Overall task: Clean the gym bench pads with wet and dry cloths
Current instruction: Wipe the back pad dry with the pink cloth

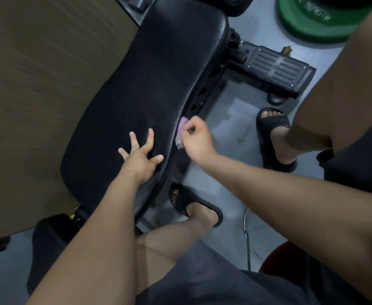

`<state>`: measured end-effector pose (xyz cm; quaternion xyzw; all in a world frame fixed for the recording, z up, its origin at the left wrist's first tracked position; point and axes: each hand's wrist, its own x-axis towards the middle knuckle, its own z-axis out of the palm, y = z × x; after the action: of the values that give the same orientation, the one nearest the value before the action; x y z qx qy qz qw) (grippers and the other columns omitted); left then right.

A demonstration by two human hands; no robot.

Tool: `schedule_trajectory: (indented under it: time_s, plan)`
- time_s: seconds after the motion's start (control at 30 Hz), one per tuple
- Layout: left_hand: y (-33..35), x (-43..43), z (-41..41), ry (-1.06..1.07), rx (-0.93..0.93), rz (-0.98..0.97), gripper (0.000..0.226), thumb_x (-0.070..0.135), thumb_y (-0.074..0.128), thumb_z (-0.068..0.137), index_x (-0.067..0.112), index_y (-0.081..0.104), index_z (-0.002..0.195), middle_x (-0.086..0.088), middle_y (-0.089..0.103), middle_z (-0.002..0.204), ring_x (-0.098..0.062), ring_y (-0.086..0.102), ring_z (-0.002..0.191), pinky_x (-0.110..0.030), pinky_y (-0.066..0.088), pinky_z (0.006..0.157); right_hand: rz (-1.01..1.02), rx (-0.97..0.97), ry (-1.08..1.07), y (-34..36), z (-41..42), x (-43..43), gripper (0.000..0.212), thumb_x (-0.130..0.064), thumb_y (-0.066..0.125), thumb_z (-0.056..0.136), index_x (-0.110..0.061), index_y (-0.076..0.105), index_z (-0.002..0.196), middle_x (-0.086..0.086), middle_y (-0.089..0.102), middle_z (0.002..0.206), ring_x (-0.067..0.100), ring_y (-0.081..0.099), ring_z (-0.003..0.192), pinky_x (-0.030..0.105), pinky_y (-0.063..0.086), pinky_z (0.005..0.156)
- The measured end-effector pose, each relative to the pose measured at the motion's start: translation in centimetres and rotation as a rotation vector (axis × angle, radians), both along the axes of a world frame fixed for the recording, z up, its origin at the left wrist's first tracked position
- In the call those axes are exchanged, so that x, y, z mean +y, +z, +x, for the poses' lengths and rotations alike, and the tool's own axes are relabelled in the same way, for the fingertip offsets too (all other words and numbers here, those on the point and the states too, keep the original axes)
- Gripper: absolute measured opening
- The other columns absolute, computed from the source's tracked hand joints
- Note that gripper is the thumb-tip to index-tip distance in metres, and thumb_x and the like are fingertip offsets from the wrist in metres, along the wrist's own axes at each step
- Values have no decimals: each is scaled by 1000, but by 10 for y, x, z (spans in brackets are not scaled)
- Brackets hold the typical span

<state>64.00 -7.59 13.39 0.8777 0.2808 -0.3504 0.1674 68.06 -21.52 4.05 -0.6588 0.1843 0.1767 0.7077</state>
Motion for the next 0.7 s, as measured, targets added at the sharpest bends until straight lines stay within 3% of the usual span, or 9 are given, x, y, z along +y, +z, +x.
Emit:
schedule_trajectory:
  time_s: [0.07,0.13,0.2,0.3,0.43,0.5,0.53,0.6,0.7]
  plan:
    - [0,1,0,-6,4,-1,77,31,55,105,62,3,153,15,-31,163,-40,-30,148,-60,9,122,29,-21,-54,-7,29,-6,17,-11,48,74,-27,49,66,20,65,85,31,66,59,49,59,54]
    - [0,2,0,-17,11,2,77,32,55,105,62,2,153,14,-31,163,-40,-30,148,-61,10,121,55,-38,-93,-7,51,-14,25,-7,46,73,-31,48,63,17,64,85,30,64,58,54,58,53]
    - [1,2,1,-21,12,8,77,32,54,105,62,1,153,14,-31,163,-40,-30,148,-62,10,121,57,-23,-176,5,71,-26,28,-1,49,77,-27,47,66,16,62,84,21,64,53,43,58,48]
    - [1,0,2,-10,16,8,77,31,54,105,62,1,152,15,-31,163,-38,-30,149,-61,10,121,109,11,-332,13,106,-44,35,14,46,87,-17,42,72,0,55,65,2,52,42,22,45,43]
    - [8,-9,0,19,36,23,77,30,51,106,63,-2,151,18,-32,162,-35,-29,150,-60,6,122,156,89,-387,11,111,-37,25,-1,50,87,-23,42,76,5,62,70,21,57,57,35,47,55]
    - [12,-17,3,20,53,42,79,25,48,107,63,-5,152,16,-32,163,-36,-24,152,-59,7,122,193,120,-299,8,95,-29,21,-6,50,85,-24,42,79,-5,64,62,18,58,55,42,53,60]
    - [14,-20,6,12,74,58,79,22,46,108,61,-6,152,13,-31,164,-37,-20,153,-58,9,123,225,145,-269,9,93,-32,24,-1,49,87,-22,41,81,-11,63,59,11,59,52,40,56,62]
    - [18,-20,16,-23,112,97,73,22,40,108,55,-4,156,5,-23,168,-38,-6,156,-57,14,124,253,158,-302,13,106,-44,31,9,46,91,-20,41,81,-9,67,73,5,61,55,31,53,61]
    - [20,-14,33,-89,76,171,58,24,35,107,42,19,159,-7,6,170,-31,17,155,-54,21,124,145,88,-434,22,152,-72,30,6,49,93,-22,46,81,-1,67,101,14,69,87,21,54,71]
